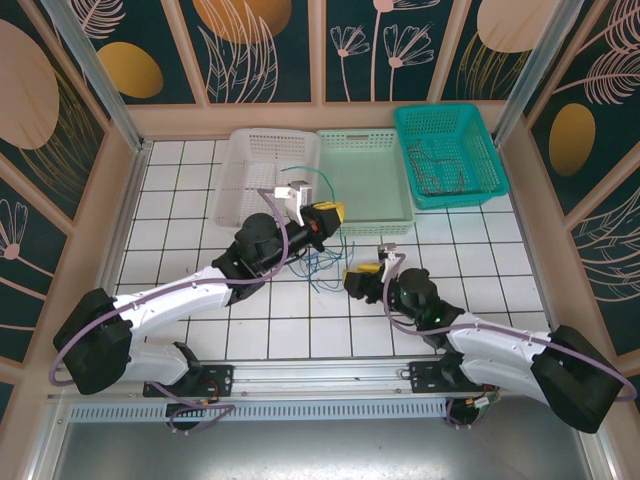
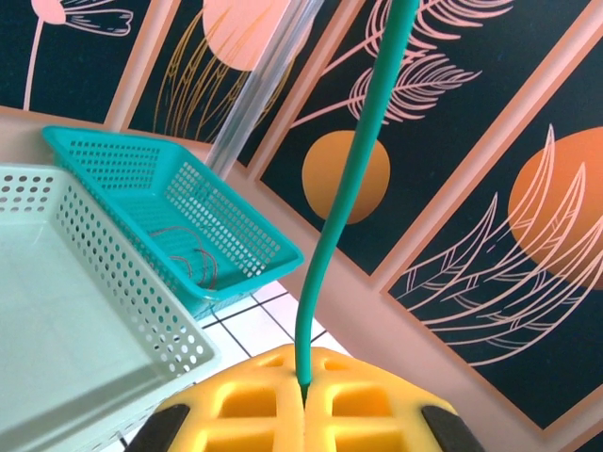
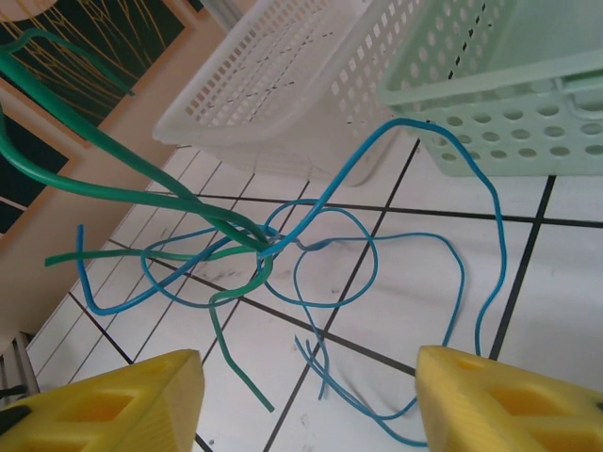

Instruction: Untangle the cables

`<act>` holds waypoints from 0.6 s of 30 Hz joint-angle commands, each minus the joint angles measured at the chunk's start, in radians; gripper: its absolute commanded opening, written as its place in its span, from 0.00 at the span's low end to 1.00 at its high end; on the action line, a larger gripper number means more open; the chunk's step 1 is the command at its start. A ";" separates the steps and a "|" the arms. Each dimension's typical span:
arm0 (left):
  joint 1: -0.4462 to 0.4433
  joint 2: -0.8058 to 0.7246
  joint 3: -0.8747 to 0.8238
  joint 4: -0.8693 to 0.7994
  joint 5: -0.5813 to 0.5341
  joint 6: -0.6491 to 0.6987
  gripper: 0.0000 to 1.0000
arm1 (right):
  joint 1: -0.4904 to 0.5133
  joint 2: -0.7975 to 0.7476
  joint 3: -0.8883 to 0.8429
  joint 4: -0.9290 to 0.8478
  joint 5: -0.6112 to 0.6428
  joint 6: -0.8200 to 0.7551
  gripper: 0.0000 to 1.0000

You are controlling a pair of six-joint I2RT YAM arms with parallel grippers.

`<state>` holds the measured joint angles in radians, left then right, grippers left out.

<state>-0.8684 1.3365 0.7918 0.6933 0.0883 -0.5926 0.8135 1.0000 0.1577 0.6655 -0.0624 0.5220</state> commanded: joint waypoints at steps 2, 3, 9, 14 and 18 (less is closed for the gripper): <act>0.006 0.034 0.004 0.113 0.012 -0.054 0.01 | 0.007 0.088 0.027 0.123 -0.034 0.006 0.65; 0.005 0.040 0.004 0.126 0.017 -0.062 0.00 | 0.007 0.123 0.040 0.142 -0.049 0.006 0.65; 0.005 0.055 -0.002 0.167 0.031 -0.097 0.00 | 0.024 0.267 0.088 0.257 -0.059 0.013 0.65; 0.005 0.057 -0.017 0.198 0.030 -0.118 0.00 | 0.027 0.286 0.093 0.264 -0.021 0.015 0.65; 0.005 0.067 -0.022 0.233 0.049 -0.143 0.00 | 0.027 0.313 0.092 0.283 0.029 0.015 0.59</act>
<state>-0.8684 1.3937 0.7834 0.8371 0.1081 -0.7017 0.8333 1.2919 0.2276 0.8818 -0.0769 0.5320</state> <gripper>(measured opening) 0.054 0.598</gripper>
